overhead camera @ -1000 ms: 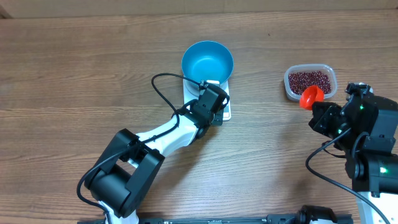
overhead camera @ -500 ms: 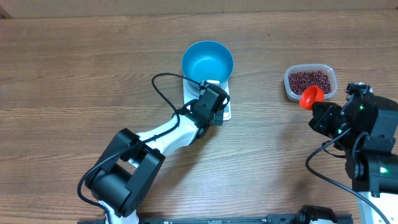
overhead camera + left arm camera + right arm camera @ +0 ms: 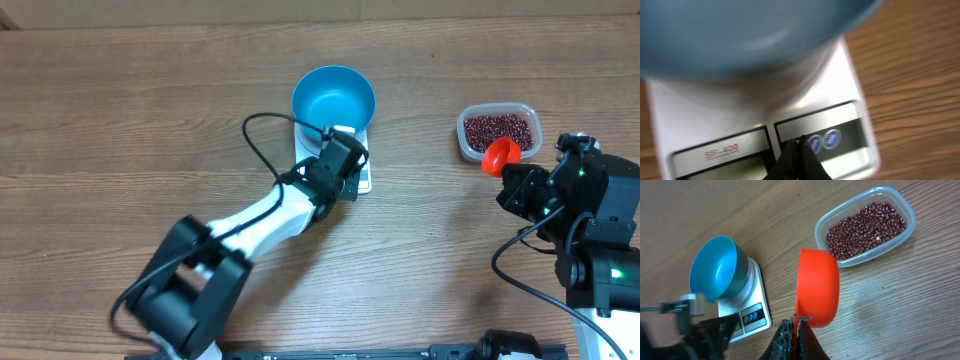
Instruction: Scoop item into bowl and weigh 150g on scale
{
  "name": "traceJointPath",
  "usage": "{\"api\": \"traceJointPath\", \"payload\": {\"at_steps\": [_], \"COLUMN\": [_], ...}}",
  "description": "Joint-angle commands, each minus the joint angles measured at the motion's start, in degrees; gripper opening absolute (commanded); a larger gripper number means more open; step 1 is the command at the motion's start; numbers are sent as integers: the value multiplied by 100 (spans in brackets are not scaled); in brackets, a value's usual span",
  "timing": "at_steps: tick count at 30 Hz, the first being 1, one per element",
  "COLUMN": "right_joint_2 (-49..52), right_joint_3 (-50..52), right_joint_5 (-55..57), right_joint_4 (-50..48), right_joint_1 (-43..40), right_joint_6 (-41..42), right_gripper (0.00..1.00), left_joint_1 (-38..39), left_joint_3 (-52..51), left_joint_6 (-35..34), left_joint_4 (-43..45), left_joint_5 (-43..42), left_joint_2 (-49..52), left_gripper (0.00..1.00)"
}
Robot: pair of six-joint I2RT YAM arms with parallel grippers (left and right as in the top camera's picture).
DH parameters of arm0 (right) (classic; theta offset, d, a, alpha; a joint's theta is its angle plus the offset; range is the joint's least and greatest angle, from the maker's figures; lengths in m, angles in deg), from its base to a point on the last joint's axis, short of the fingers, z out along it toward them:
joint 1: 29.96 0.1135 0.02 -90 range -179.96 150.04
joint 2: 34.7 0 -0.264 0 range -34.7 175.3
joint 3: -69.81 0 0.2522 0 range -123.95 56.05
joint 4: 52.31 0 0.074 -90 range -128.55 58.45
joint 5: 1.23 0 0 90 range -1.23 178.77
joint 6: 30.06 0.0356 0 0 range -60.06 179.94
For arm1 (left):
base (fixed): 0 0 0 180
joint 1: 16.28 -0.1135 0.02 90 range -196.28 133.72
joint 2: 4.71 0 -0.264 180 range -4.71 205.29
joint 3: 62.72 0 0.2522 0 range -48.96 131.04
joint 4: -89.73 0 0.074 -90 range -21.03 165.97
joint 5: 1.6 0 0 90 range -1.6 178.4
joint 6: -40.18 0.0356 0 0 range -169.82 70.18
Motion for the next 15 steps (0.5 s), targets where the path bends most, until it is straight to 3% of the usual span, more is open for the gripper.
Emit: {"api": "traceJointPath", "payload": {"at_steps": [1, 6, 15], "right_joint_2": [-15, -15, 2], "right_joint_3": [-201, -201, -201], "right_joint_5": [39, 42, 42], "right_joint_4": [-2, -4, -4], "right_joint_1": [-26, -26, -26], "right_joint_6": [39, 37, 37], "right_gripper": [4, 4, 4], "left_joint_1": [11, 11, 11], "left_joint_3": [229, 229, 223], "left_joint_6": [221, 328, 627], "left_joint_4": [-46, -358, -501], "left_joint_5": [-9, -85, -310], "left_joint_2": [-944, -1366, -1034], "left_gripper": [4, 4, 4]}}
